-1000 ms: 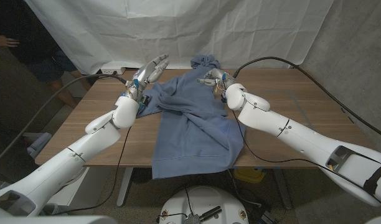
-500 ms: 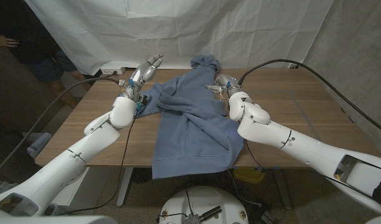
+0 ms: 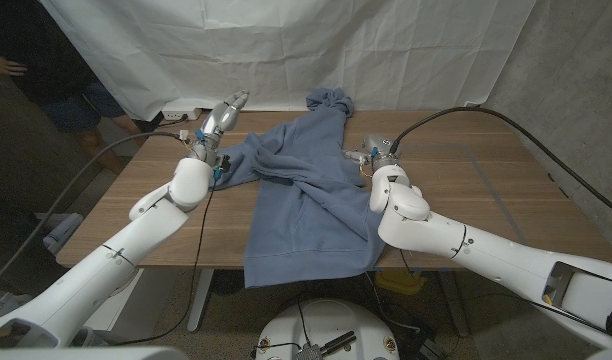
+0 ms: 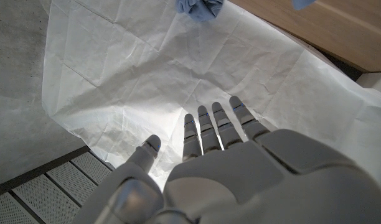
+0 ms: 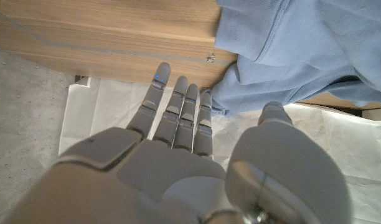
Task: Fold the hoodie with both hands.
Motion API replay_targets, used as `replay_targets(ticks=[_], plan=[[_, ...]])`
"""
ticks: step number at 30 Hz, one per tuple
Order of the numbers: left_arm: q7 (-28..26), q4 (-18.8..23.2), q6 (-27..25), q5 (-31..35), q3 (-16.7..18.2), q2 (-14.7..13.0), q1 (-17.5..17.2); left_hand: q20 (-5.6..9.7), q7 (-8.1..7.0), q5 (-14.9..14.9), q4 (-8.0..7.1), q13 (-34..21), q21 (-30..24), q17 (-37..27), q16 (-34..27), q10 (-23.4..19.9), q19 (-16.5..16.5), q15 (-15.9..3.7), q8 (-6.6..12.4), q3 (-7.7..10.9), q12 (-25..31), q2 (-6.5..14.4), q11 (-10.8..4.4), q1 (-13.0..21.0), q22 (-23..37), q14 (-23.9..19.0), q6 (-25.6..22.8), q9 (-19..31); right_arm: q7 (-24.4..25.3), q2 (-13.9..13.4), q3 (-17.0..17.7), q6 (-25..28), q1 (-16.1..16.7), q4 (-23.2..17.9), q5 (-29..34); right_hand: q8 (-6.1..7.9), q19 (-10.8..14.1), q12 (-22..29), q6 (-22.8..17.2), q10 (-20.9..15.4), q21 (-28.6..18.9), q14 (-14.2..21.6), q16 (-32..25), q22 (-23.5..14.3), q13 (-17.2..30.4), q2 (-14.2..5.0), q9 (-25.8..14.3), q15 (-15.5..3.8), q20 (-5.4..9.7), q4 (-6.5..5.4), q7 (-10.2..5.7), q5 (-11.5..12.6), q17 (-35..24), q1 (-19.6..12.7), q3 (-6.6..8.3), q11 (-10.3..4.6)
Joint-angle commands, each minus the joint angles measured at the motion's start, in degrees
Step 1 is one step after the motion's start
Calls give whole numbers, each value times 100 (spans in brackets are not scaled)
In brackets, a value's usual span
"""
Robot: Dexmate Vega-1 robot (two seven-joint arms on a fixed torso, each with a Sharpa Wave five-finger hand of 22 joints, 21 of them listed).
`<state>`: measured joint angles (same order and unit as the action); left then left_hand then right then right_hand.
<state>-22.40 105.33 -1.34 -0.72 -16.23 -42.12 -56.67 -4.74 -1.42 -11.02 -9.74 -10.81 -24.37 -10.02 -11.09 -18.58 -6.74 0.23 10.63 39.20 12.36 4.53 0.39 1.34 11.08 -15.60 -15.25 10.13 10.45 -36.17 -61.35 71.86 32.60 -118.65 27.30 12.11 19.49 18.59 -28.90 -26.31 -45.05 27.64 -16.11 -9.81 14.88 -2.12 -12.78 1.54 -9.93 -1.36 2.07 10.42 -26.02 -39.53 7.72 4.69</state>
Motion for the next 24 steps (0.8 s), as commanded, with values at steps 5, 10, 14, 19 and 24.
replay_targets(ticks=[5, 10, 14, 19, 24], plan=[[36, -293, 228, -670, 89, 162, 52, -6, 35, -3, 10, -11, -23, -23, -63, -127, -59, 5, 26, -34, 51, 236, 21, -15, 8, -116, -74, 7, -382, 73, -74, 812, 518, -72, 803, 57, 10, 6, -109, -85, 53, 21, 16, -3, -8, 4, -5, -72, 29, -37, 20, 36, -1, 106, -37, -15], [30, -312, 239, -663, 33, 158, 135, 12, 41, -4, 10, -13, -23, -23, -59, -147, -69, 3, 27, -42, 53, 236, 29, -19, 8, -129, -86, 7, -1307, 171, 102, 812, 812, -41, 1712, 74, 2, 3, -153, -97, 77, 37, 7, -4, -14, -13, -1, -98, 68, -11, 25, 54, 0, 81, -24, -30], [23, -327, 242, -644, -10, 153, 193, 44, 53, -7, 9, -15, -20, -23, -53, -156, -69, 0, 23, -49, 49, 239, 12, -22, 8, -136, -88, 7, -1923, 169, 80, 812, 850, -30, 2167, 76, -32, -7, -157, -86, 105, 28, 8, -4, -17, -19, 1, -99, 96, -8, 31, 61, -3, 91, -26, -23], [43, -378, 272, -651, -65, 163, 256, 66, 54, -9, 9, -16, -15, -22, -42, -142, -68, 0, 22, -55, 37, 244, 13, -23, 8, -131, -92, 7, -2463, 99, -22, 812, 746, -35, 2392, 45, -174, -63, -81, 24, 214, -95, 33, -8, -17, -28, 8, -135, 141, 7, 14, 82, -30, 130, -43, -39], [15, -389, 315, -625, -83, 159, 279, 94, 58, -11, 10, -17, -9, -21, -30, -131, -59, -4, 19, -58, 27, 249, 17, -23, 8, -117, -93, 7, -3291, 70, -171, 812, 595, 40, 2897, 12, -307, -106, 12, 127, 317, -263, 60, -12, -1, -38, 13, -171, 162, 51, -25, 106, -75, 121, -43, -51]])
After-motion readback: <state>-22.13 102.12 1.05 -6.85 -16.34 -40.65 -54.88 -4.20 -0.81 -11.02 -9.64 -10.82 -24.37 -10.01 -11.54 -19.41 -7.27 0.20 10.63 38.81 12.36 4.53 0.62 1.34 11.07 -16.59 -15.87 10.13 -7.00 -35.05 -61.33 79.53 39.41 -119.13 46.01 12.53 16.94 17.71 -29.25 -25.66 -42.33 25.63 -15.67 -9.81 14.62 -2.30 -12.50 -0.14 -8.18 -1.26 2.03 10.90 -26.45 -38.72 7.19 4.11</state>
